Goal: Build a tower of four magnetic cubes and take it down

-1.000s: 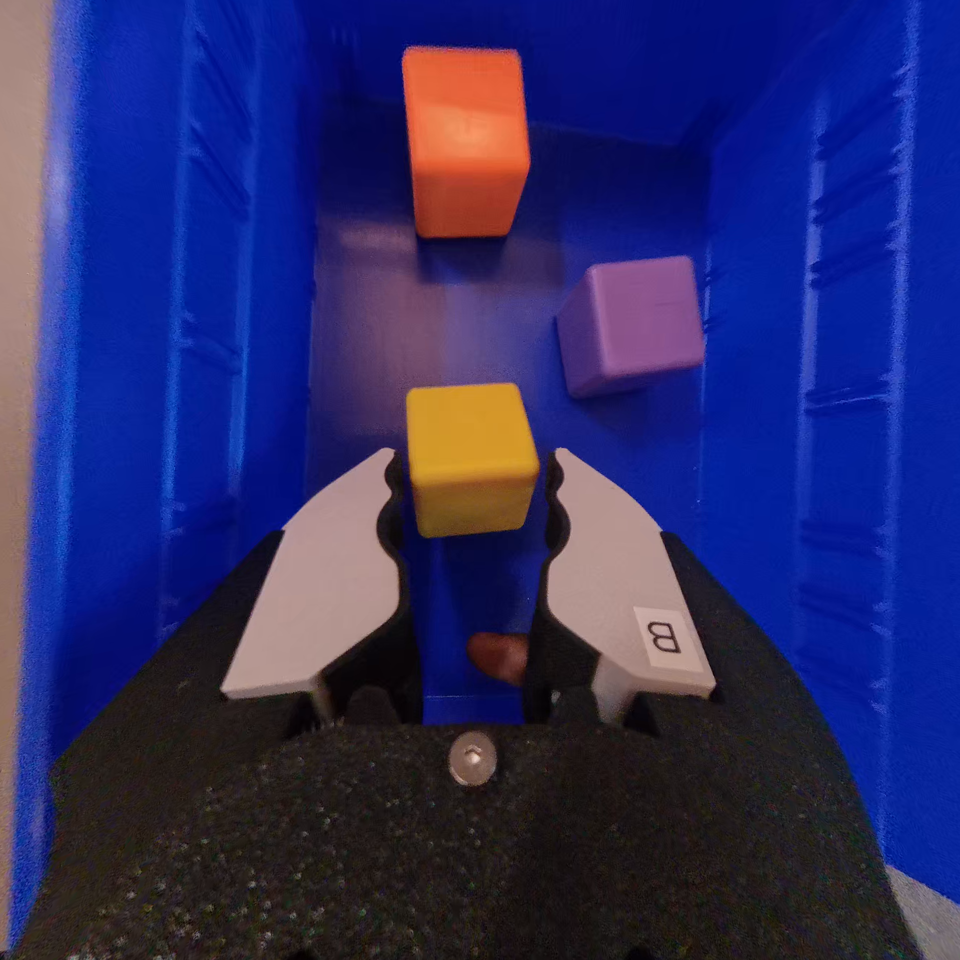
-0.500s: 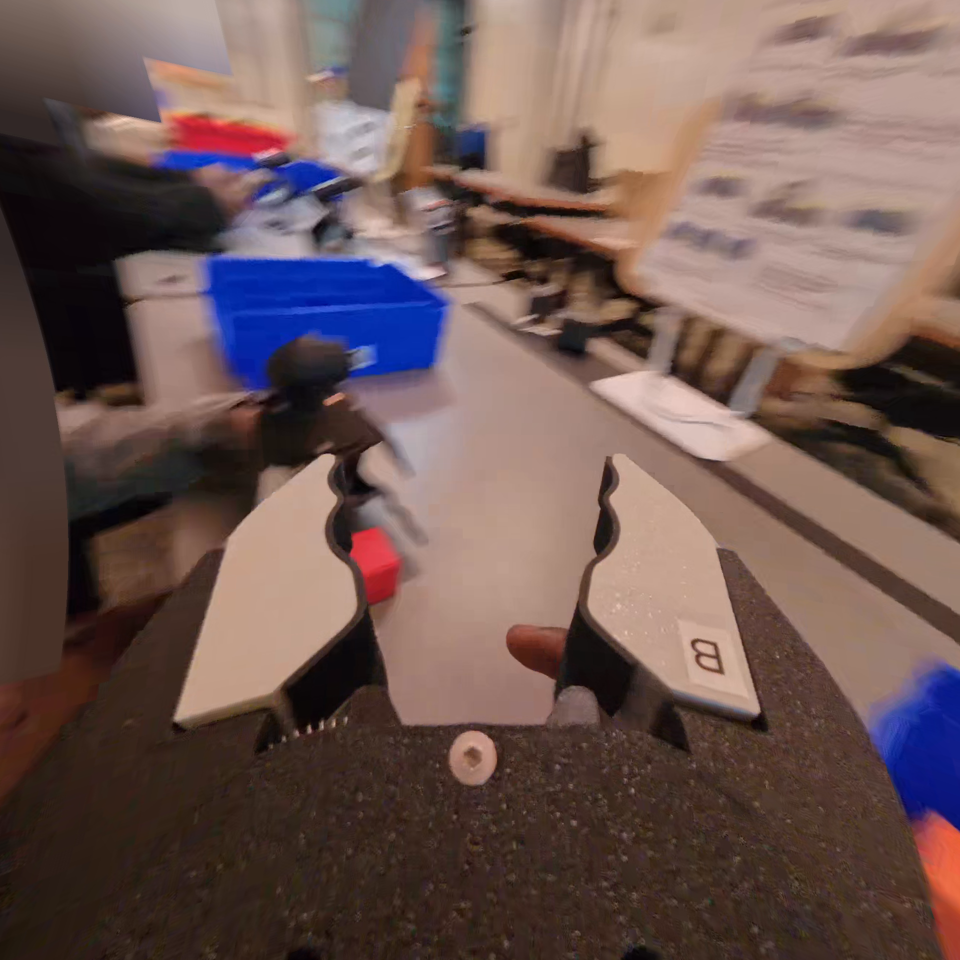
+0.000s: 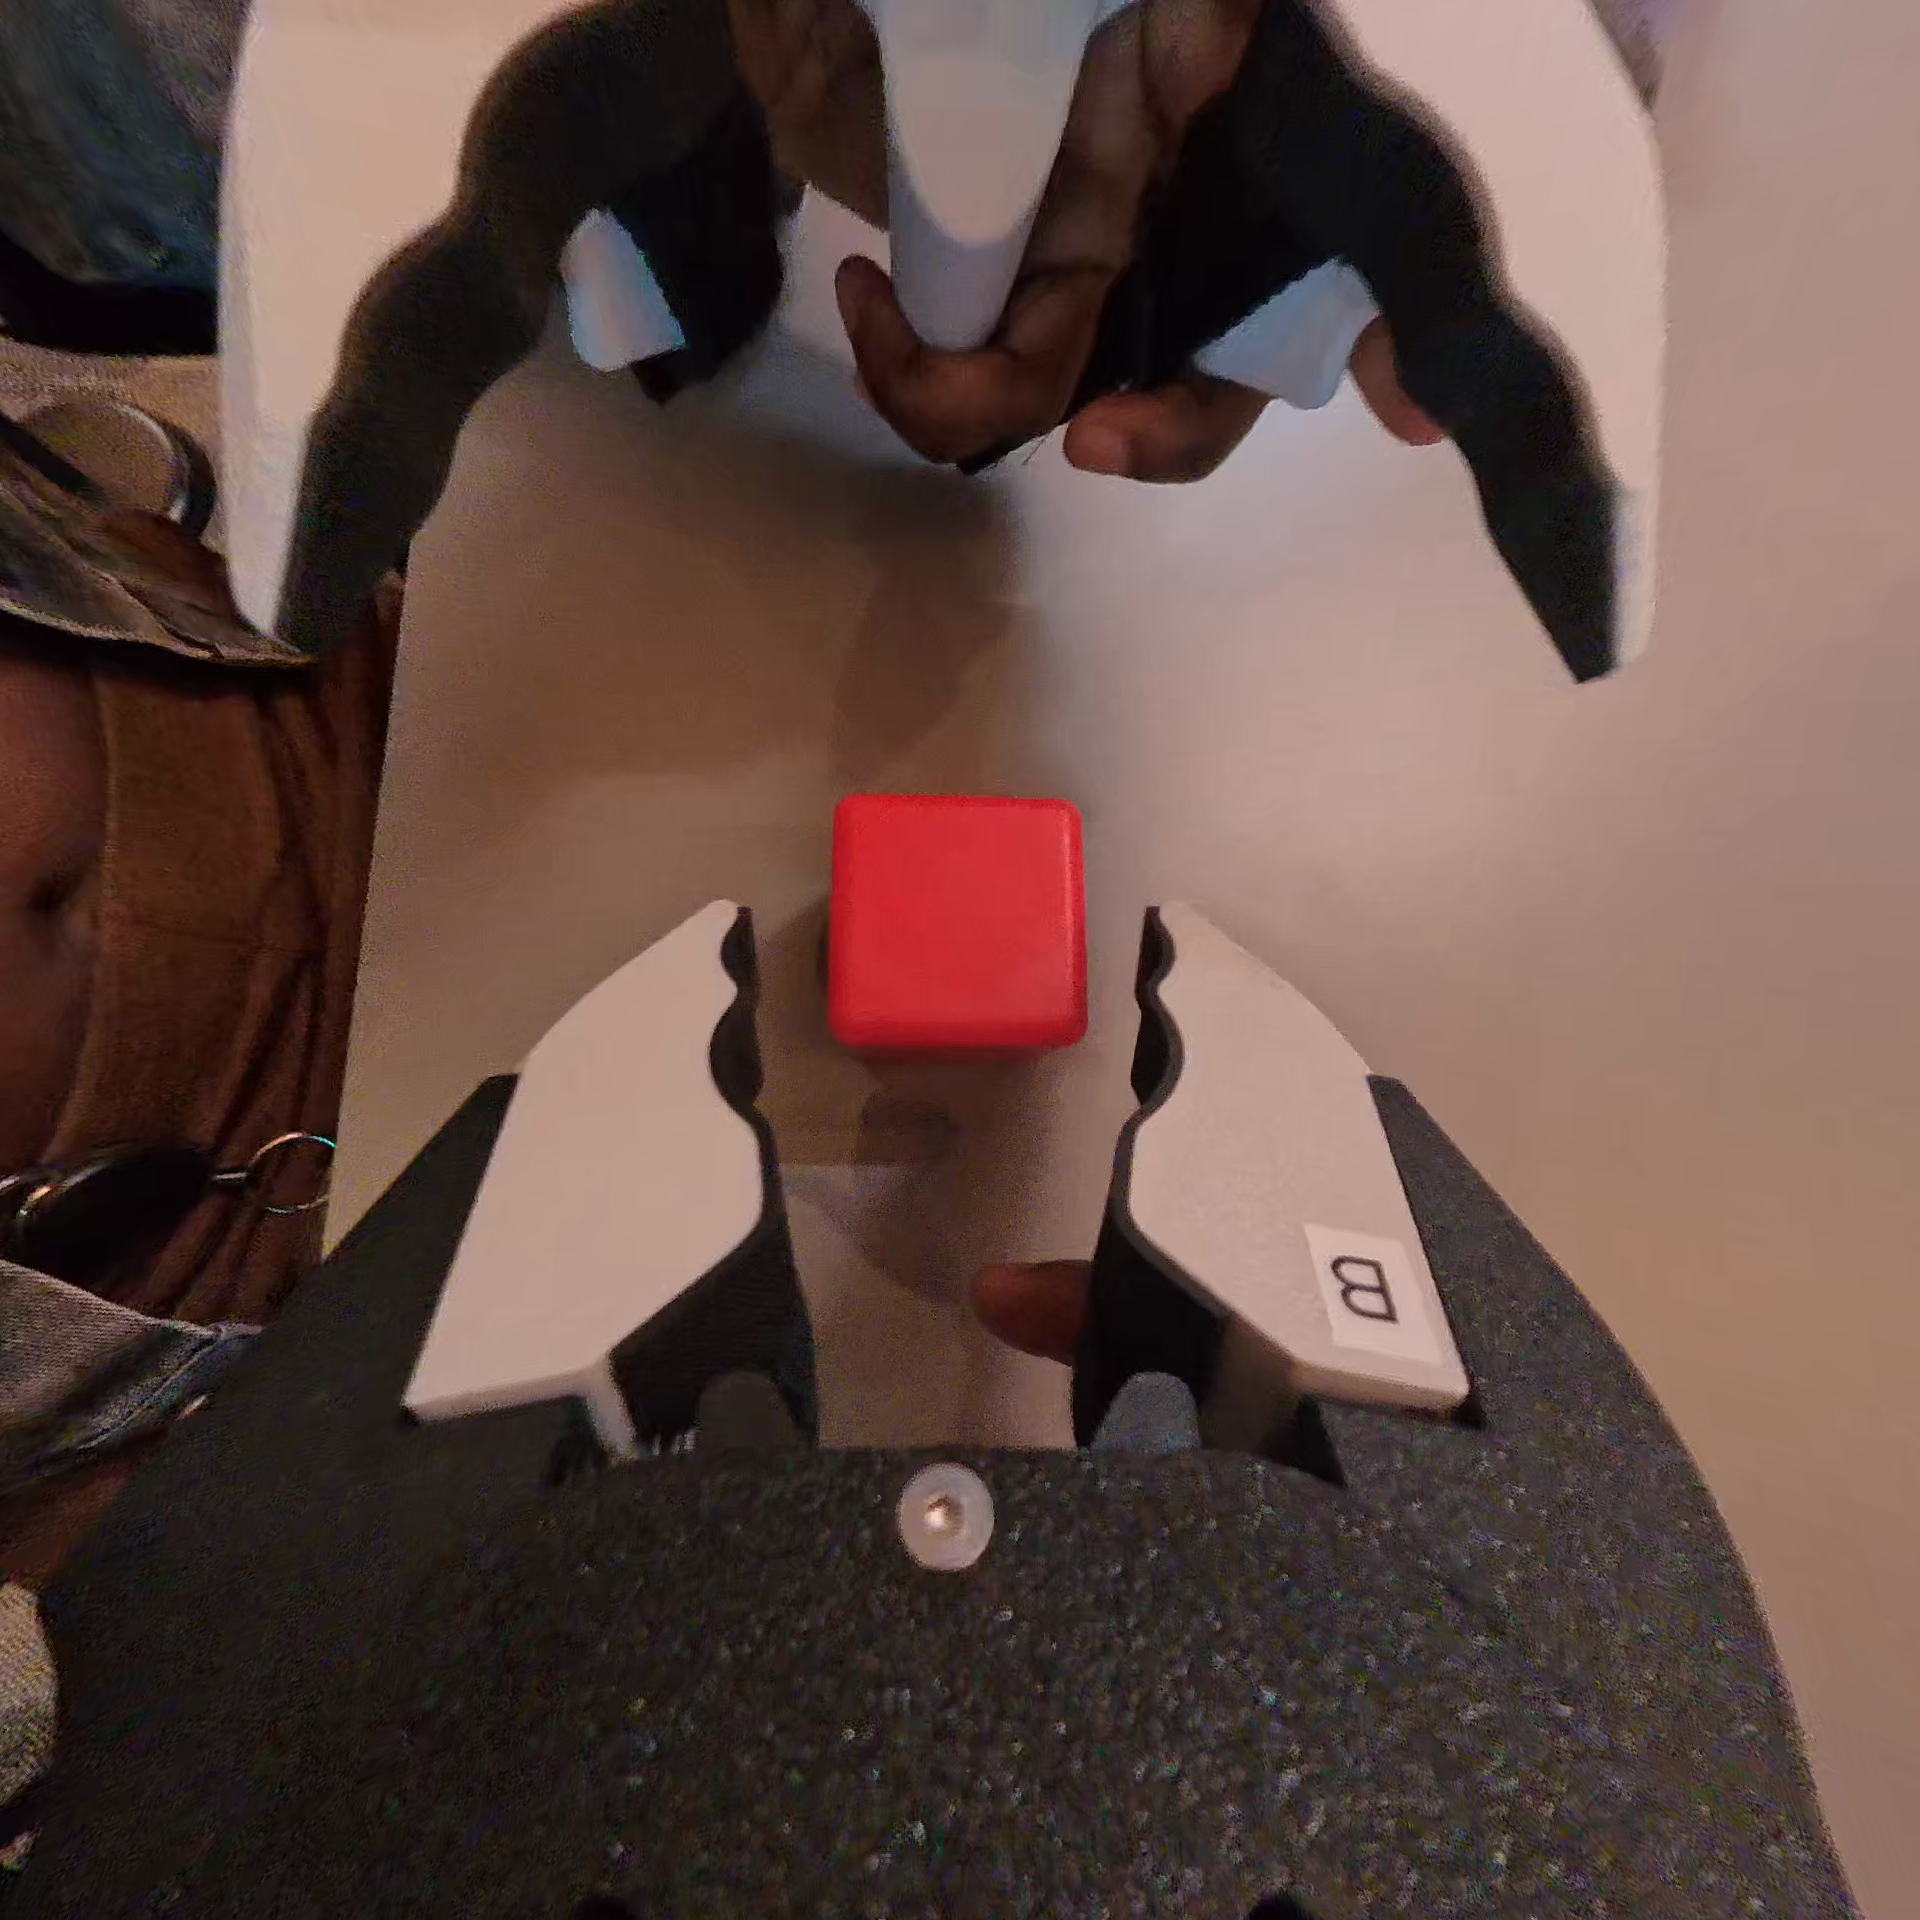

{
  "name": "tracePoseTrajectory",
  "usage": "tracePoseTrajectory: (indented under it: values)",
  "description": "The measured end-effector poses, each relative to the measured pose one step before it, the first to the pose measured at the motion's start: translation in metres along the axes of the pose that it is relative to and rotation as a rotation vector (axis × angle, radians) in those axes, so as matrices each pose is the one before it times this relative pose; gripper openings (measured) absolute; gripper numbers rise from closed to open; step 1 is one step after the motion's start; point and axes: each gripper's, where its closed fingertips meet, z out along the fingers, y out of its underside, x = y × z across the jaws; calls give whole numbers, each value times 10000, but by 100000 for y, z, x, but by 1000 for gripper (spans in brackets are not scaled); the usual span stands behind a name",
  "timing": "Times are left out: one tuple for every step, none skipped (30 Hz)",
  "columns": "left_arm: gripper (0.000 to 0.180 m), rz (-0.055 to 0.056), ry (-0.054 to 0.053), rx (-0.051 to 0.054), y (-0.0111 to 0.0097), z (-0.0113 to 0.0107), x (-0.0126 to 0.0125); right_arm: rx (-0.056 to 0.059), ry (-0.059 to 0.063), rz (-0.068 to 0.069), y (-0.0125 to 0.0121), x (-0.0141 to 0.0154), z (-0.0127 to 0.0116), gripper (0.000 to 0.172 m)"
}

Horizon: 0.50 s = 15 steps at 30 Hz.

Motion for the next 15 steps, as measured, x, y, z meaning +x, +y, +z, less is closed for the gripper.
tracePoseTrajectory:
  values:
    - [145, 56, -17, -18, 8, 23, 18, -149, -22, -121, 144, -57, 345, 65]
    - [145, 45, -69, -8, 11, -6, -72, -169, 48, -124, 149, -30, 251, 53]
    - [145, 24, -63, -23, 38, -5, -80, -119, 179, -99, 72, 109, 120, 49]
    - [145, 5, -53, -25, 41, -10, -81, -65, 224, -2, 3, 153, -20, 49]
    - [145, 12, -32, -26, 40, -1, -38, -57, 245, 69, 41, 205, -132, 49]
    - [145, 21, -9, -18, 26, 22, 13, 36, 258, 104, -47, 229, -295, 49]
    - [145, 17, -26, -14, 22, 17, -14, 174, 227, 146, -187, 196, -505, 49]
    - [145, 16, -39, -20, 32, 3, -49, 260, 212, 206, -330, 203, -753, 49]
    - [145, 10, -31, -23, 36, 1, -34, 283, 264, 258, -385, 294, -989, 49]
    - [145, 1, -16, -22, 44, 10, -17, 270, 362, 282, -407, 453, -1212, 49]
    - [144, -4, -15, -16, 26, 12, -12, 261, 459, 295, -399, 629, -1410, 49]
    - [144, 0, -18, -14, 33, 14, -33, 253, 517, 333, -400, 771, -1587, 49]
    - [144, 5, -14, -14, 15, 3, -23, 233, 574, 368, -333, 952, -1750, 49]
    - [144, 0, -16, -11, 22, 1, -29, 208, 696, 384, -260, 1223, -1883, 49]
    - [144, -6, -20, -15, 36, 7, -37, 167, 823, 372, -129, 1541, -2017, 49]
